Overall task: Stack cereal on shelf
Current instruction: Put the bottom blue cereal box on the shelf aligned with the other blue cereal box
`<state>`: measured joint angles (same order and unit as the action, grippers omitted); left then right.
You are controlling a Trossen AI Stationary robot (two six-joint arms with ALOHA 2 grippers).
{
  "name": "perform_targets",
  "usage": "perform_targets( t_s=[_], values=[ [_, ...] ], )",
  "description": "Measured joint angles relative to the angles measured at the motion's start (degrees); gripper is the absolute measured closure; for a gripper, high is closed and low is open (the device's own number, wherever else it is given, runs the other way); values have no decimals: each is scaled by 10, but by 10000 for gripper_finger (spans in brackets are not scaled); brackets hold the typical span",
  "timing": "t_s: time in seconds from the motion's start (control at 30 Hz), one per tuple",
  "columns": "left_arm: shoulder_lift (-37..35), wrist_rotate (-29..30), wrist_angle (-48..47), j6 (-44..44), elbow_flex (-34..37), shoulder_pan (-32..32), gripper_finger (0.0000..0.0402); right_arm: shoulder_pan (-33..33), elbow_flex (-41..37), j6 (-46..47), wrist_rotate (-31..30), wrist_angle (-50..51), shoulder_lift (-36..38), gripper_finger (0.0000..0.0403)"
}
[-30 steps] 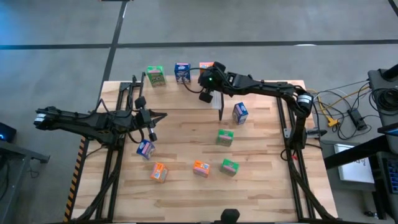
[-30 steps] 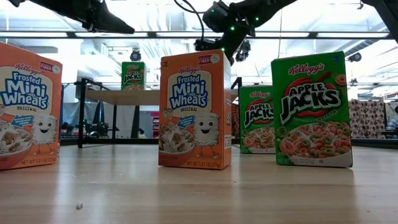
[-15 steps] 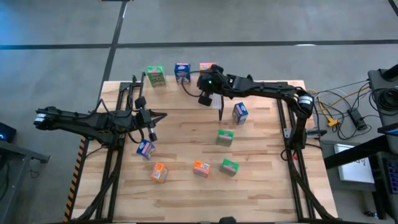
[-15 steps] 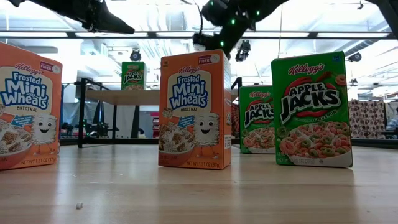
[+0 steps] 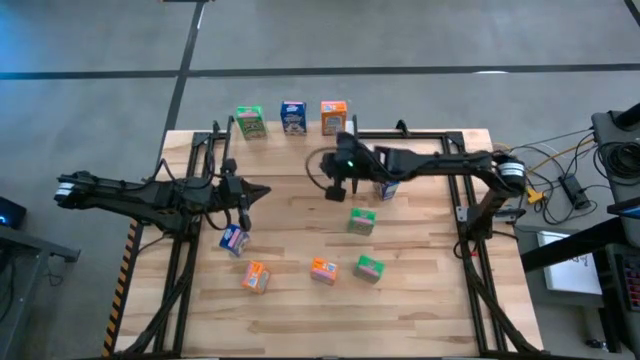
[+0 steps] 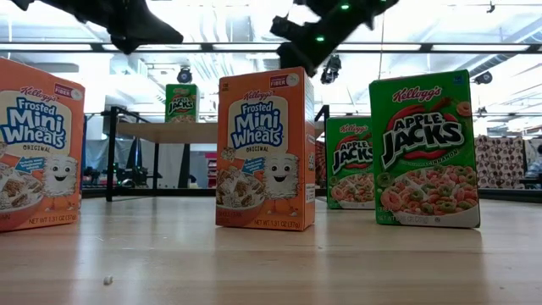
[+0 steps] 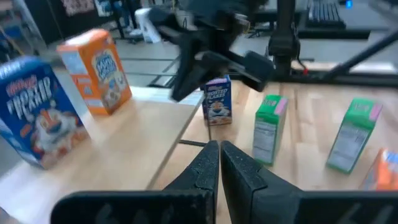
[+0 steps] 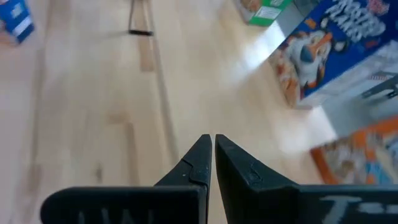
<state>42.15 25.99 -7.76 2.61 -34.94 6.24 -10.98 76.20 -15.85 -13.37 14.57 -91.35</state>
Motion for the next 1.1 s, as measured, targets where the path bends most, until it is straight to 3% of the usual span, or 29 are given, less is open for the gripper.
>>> perform_targets(
  t_s=[0.17,0.37,0.5,0.63,0.83,1.1],
  values=[
    [10,0,-4,104,0,6,401,42,-114,11,-43,-72,70,390],
    [45,-1,-18,198,0,18,401,60,-243,8,-46,-218,152,390],
    [65,-5,-80,276,-16,20,401,60,-324,-15,-39,-319,198,390],
    [84,-16,-161,337,-42,20,401,57,-384,-36,21,-397,238,390],
    [108,-25,-278,425,-84,20,401,49,-434,-65,79,-457,289,390],
    [161,-140,-416,582,-153,20,401,46,-452,-74,84,-452,347,390]
  ],
)
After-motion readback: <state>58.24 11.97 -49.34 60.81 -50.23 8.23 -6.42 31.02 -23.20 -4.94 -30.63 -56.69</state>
